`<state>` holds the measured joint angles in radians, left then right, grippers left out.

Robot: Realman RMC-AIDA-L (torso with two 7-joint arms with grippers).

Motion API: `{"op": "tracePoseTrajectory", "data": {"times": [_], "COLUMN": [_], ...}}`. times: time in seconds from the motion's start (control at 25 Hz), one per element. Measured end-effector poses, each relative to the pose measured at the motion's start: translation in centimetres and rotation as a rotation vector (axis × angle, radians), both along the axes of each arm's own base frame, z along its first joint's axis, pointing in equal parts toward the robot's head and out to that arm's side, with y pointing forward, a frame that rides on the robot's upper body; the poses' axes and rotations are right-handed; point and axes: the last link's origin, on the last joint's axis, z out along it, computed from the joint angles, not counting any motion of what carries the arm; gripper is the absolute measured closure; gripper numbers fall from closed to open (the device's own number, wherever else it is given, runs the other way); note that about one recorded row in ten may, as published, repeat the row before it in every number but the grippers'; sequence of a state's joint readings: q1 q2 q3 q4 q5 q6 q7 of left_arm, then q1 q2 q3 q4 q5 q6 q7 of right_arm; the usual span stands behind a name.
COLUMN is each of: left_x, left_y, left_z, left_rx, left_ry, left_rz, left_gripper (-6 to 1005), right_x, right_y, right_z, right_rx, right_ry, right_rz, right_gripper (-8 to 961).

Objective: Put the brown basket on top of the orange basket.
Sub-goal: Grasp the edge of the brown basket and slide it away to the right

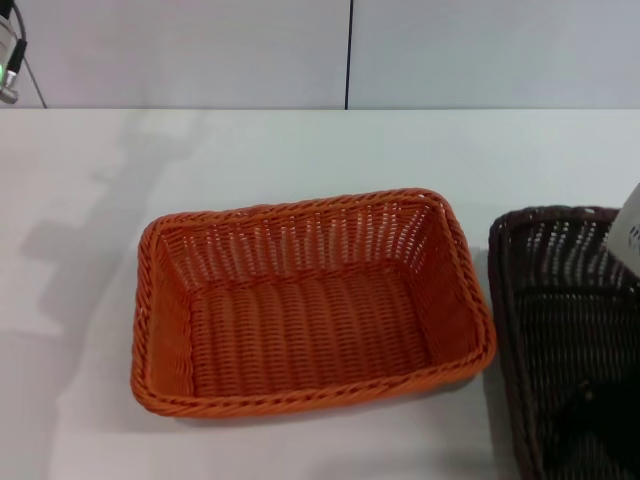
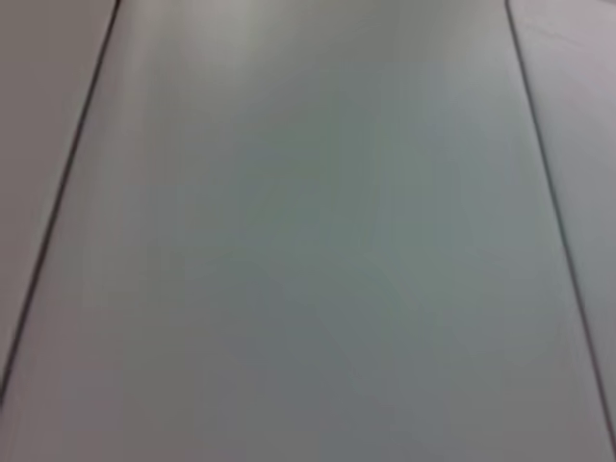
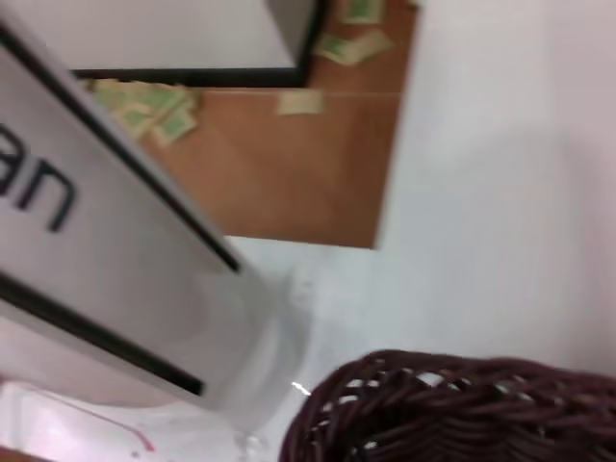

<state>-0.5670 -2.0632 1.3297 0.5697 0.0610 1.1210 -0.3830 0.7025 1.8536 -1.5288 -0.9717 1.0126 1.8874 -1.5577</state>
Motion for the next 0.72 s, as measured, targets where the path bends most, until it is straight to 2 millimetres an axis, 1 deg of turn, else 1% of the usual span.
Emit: {"op": "tracePoseTrajectory", "data": {"times": [0.24, 0.36, 0.4, 0.48, 0.56, 0.6, 0.64, 0.72], "left_x": [-0.5, -0.7, -0.9, -0.9, -1.0, -1.0, -1.0, -1.2], "left_y": [0.2, 0.2, 0.2, 0.2, 0.2, 0.2, 0.2, 0.2], "left_z": [0.7, 1.0, 1.1, 1.0, 1.0, 1.0, 1.0, 0.9], "left_rx": [0.021, 0.032, 0.033, 0.032, 0.031, 0.031, 0.031, 0.027], "left_ry": [-0.015, -0.022, -0.023, -0.023, -0.024, -0.024, -0.023, -0.022], "left_rz": [0.023, 0.032, 0.036, 0.039, 0.042, 0.042, 0.042, 0.048], "left_gripper": [154, 154, 154, 154, 154, 154, 154, 154], "right_x": [-1.7, -2.5, -2.5, -2.6, -2.6, -2.4, -2.4, -2.4], "right_y": [-1.6, -1.8, -1.8, -1.4, -0.4, 0.9, 0.9, 2.6], "right_z": [-1.1, -0.9, -0.9, -0.3, 0.8, 2.2, 2.2, 4.0], "right_rx": [-0.143, -0.175, -0.175, -0.150, -0.092, -0.007, -0.007, 0.113], "right_ry": [0.028, 0.066, 0.066, 0.080, 0.101, 0.117, 0.117, 0.144], "right_rz": [0.025, 0.020, 0.020, 0.013, -0.002, -0.018, -0.018, -0.034], "right_gripper": [291, 293, 294, 295, 296, 297, 298, 299]}}
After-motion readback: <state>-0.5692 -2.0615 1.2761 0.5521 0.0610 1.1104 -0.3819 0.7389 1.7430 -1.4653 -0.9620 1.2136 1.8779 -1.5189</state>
